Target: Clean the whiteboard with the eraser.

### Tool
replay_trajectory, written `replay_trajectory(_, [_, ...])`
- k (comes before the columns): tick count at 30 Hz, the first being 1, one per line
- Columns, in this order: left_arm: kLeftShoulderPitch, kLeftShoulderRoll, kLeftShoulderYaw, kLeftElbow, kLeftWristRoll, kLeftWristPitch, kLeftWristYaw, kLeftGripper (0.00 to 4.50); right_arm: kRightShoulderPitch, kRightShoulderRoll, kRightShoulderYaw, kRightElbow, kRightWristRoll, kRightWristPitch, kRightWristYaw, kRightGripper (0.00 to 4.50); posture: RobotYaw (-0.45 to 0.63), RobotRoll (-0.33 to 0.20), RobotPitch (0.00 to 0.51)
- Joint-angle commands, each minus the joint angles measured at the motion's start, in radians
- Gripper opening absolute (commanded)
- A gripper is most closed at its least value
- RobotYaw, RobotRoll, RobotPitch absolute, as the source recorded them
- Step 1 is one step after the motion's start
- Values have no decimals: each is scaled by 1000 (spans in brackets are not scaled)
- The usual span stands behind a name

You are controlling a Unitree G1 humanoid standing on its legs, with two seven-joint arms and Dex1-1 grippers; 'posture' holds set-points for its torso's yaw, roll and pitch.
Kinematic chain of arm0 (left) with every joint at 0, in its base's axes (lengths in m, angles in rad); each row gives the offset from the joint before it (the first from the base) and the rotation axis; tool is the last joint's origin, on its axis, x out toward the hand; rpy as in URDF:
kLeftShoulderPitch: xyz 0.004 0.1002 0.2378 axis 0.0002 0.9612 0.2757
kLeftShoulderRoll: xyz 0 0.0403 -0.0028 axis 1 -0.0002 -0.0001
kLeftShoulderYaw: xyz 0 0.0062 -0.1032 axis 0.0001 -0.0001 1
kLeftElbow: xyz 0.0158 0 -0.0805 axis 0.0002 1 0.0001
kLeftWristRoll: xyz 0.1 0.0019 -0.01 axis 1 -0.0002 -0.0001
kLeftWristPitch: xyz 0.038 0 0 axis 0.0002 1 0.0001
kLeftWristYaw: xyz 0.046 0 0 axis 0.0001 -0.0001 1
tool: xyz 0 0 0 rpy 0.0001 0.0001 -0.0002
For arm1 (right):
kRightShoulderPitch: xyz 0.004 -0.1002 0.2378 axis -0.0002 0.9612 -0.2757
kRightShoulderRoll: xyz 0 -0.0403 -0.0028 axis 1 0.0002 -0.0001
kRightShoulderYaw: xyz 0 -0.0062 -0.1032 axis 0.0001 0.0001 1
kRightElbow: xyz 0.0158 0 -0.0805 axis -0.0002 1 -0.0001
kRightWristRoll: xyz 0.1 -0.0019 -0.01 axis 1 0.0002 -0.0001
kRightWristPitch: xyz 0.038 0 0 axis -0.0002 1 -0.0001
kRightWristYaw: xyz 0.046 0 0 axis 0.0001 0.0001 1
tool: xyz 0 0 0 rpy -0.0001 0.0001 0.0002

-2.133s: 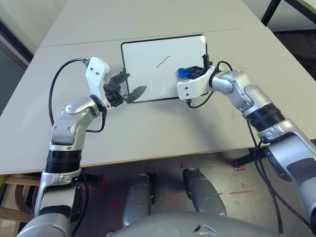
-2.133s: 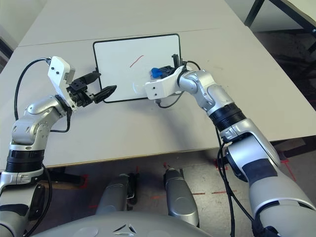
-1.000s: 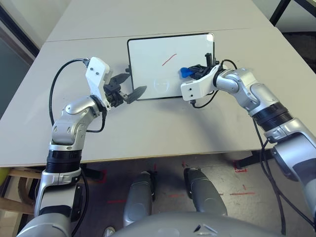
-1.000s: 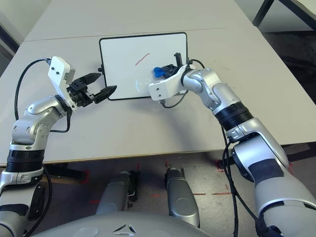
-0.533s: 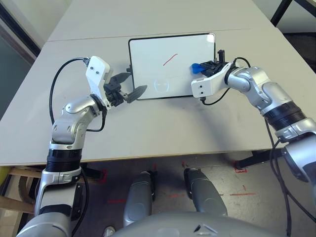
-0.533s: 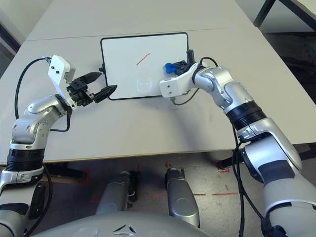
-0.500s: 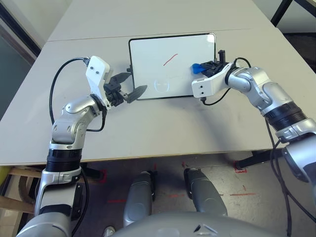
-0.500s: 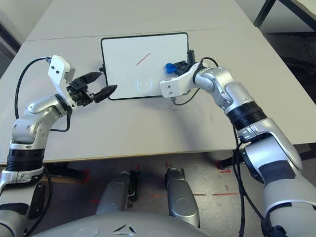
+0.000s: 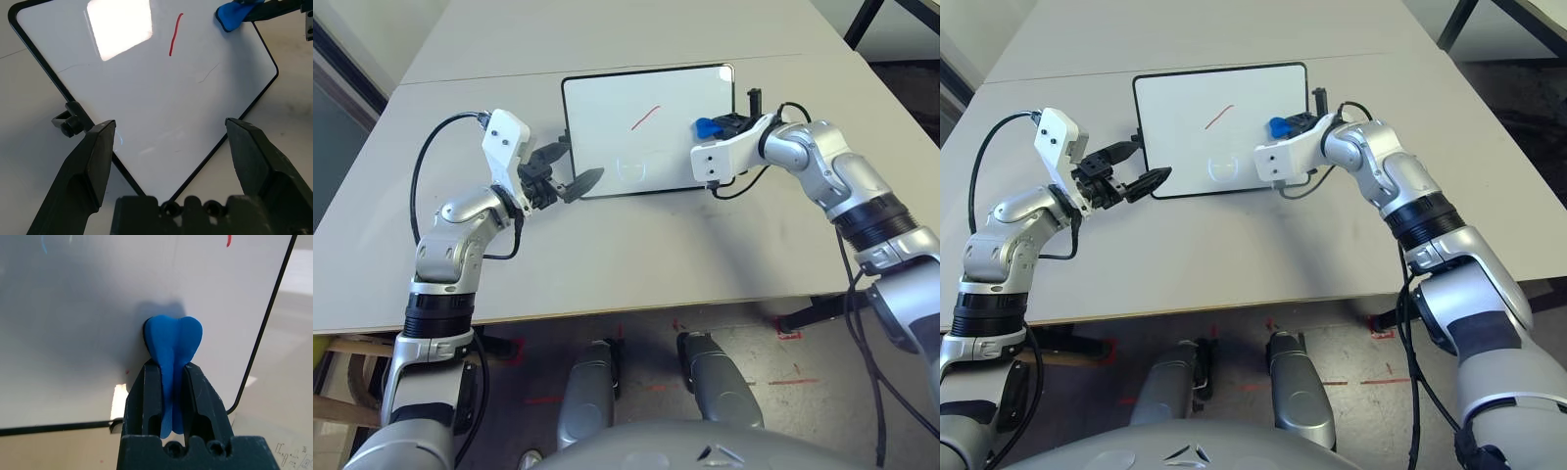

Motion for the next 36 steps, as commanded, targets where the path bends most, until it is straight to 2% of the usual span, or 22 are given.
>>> replay_trajectory(1, [-6,13,-1,10,11,-11,-9,4500,-23,24,4,31,12,-1,8,375,-125,0,186])
replay_trajectory(11, [-4,21,9,18,9,-20,-5,4500,-108,89,10,101,3,-21,-25,375,-116,0,181])
replay_trajectory(36, [21,26,22,21,7,-38,-3,4500,-171,178,80,286,-38,-71,-95,374,-90,0,186])
